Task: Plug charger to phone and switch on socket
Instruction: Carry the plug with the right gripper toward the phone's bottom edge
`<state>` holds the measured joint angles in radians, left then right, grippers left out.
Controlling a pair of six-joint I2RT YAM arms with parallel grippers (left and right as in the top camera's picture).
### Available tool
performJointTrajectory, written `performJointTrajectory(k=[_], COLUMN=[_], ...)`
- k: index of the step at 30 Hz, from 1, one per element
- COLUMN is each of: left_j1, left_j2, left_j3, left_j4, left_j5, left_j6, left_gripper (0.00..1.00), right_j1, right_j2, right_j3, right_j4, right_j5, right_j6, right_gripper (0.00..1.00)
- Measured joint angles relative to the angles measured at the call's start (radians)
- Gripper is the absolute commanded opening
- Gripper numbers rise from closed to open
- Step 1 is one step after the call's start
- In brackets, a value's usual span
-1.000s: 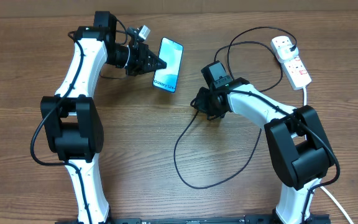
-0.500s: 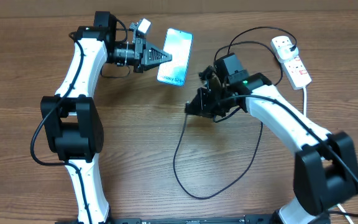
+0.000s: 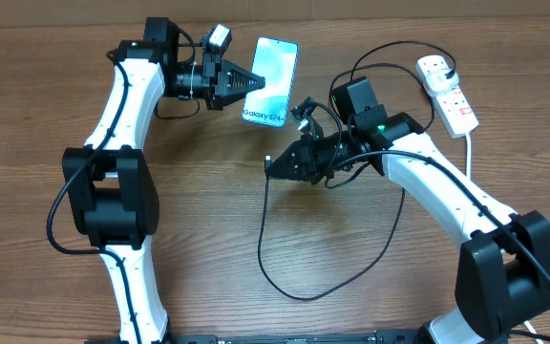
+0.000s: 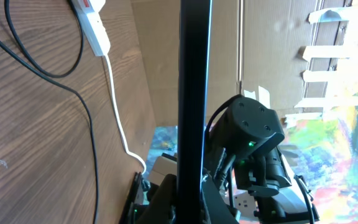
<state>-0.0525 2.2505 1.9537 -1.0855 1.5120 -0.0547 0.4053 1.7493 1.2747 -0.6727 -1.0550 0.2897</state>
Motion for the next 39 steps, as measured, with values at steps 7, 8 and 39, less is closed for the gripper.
performJointTrajectory(k=[7,8,39], left_j1=[0.011,0.017,0.117], left_j2=[0.0,0.0,0.0], left_j3=[0.0,0.0,0.0], left_j4=[0.058,0.063,0.061], left_j5=[0.004,0.003,-0.092], left_j6=[-0.003,-0.003,-0.07], left_gripper=[0.04,0.04,0.04], right_j1=[-0.048,-0.059,0.075], right_j2=[0.0,0.0,0.16], right_j3=[0.0,0.0,-0.076], right_j4=[-0.018,-0.031,-0.094], right_j5=[0.078,0.11,1.015], right_j6=[0.053,0.061,0.439], right_gripper=[0.04,0.04,0.16])
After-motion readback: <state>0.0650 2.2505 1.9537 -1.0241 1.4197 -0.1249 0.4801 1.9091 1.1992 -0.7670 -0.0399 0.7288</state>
